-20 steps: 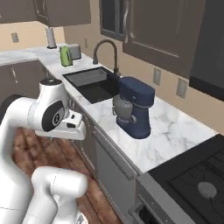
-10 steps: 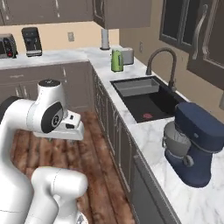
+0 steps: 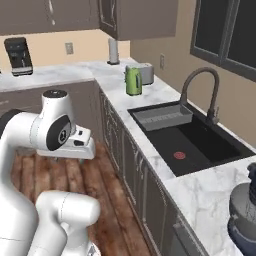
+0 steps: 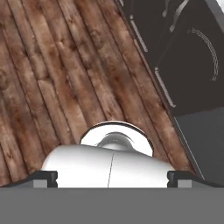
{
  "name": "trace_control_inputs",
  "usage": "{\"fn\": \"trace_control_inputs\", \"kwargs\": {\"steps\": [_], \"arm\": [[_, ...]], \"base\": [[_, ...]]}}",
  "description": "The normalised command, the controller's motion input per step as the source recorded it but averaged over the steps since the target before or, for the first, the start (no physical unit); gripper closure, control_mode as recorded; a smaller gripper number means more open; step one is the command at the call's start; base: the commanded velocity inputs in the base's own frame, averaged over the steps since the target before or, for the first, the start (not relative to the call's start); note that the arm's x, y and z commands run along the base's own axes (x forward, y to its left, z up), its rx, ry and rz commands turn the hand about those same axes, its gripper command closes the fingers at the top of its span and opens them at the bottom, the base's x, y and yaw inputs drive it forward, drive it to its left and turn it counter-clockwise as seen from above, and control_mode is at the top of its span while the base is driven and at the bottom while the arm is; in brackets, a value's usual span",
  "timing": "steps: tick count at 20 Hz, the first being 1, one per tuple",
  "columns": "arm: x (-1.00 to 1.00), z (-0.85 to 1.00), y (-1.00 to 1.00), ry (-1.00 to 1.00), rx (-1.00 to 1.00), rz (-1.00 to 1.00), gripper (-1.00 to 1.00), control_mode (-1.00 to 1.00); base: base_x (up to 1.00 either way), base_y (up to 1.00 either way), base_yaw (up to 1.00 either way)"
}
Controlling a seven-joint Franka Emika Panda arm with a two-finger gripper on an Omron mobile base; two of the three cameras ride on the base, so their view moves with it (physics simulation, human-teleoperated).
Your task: Navigate to the electric kettle.
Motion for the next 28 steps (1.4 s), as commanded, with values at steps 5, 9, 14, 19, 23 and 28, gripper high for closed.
{"fn": "trace_control_inputs", "kwargs": {"steps": [5, 9, 14, 19, 23, 28], "arm": [[0.0, 0.0, 0.0, 0.0, 0.0, 0.0, -1.0, 1.0], [0.0, 0.0, 0.0, 0.0, 0.0, 0.0, -1.0, 1.0], [0.0, 0.0, 0.0, 0.0, 0.0, 0.0, -1.0, 1.0], [0.0, 0.0, 0.0, 0.0, 0.0, 0.0, -1.0, 1.0], [0.0, 0.0, 0.0, 0.0, 0.0, 0.0, -1.0, 1.0], [0.0, 0.0, 0.0, 0.0, 0.0, 0.0, -1.0, 1.0]], "base": [[0.68, 0.53, -0.42], [0.62, 0.55, -0.42], [0.6, 0.71, -0.35], [0.54, 0.83, -0.3], [0.54, 0.75, -0.31], [0.54, 0.55, -0.31]]}}
